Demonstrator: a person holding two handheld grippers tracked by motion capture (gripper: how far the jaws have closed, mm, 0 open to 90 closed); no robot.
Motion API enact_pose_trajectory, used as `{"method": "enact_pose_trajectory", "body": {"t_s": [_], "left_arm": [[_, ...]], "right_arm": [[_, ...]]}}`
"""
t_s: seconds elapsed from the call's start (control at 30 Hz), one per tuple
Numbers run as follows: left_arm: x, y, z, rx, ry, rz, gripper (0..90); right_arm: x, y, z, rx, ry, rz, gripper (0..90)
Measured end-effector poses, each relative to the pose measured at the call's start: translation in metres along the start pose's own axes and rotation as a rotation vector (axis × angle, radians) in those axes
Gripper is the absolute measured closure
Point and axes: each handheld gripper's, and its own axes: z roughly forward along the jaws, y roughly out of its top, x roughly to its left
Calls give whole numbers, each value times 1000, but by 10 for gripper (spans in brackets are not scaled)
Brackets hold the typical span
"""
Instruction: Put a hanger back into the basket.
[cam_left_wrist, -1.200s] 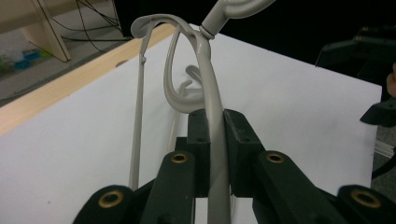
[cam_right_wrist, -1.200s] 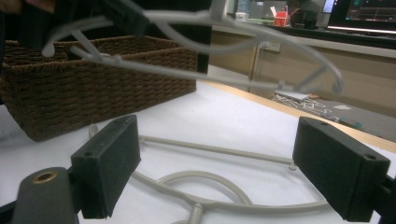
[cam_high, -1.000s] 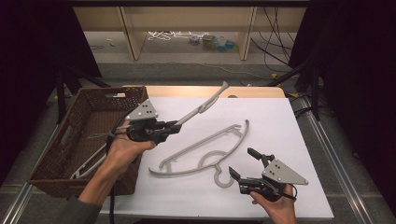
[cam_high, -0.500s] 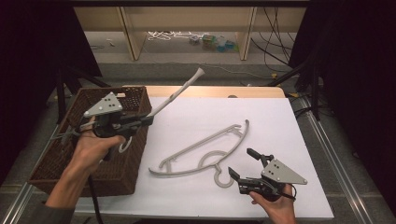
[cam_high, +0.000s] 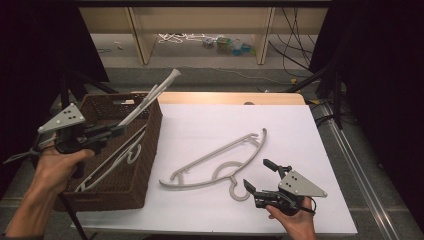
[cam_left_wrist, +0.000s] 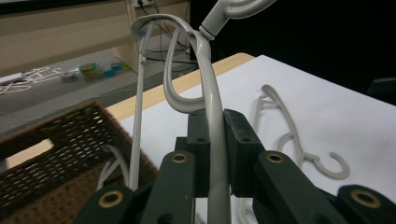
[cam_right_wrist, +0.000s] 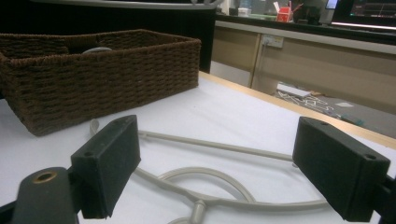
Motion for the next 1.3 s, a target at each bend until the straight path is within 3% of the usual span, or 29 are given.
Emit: {"method": "enact_pose_trajectory", "body": {"t_s": [0.03, 0.27, 0.53, 0.57, 0.73, 0.77, 0.83, 1.0, 1.03, 1.1, 1.23, 1.3], "left_arm": [[2, -2, -3, 0, 4, 1, 814], [15, -20, -23, 27, 31, -10, 814], [26, -43, -33, 60, 58, -30, 815], [27, -45, -34, 66, 63, -34, 814], [31, -50, -39, 104, 65, -14, 814], [32, -50, -40, 110, 66, -10, 814], [34, -52, -42, 117, 65, -7, 814], [38, -58, -40, 153, 76, 3, 814], [40, -60, -39, 160, 71, -2, 814], [42, -63, -37, 171, 75, -6, 814], [43, -66, -30, 204, 71, 3, 813], [46, -66, -27, 246, 67, 34, 813]], "right_arm": [[-2, 0, 1, -14, -10, -22, 158], [-2, 0, 1, -4, -8, -25, 158], [-2, 0, 0, 18, -15, -29, 158], [-2, 0, 1, 1, -9, -27, 158], [-2, -1, 2, 4, -9, -27, 158], [-1, -1, 1, 17, 1, 0, 158], [-2, 0, 1, 6, -13, -28, 158], [0, -1, 2, 11, -1, 0, 158], [-2, -1, 2, 1, -13, -30, 158], [-2, -1, 2, 1, -12, -31, 159], [0, -1, 2, 18, 4, -3, 159], [0, -1, 1, 27, -3, -6, 159]]}}
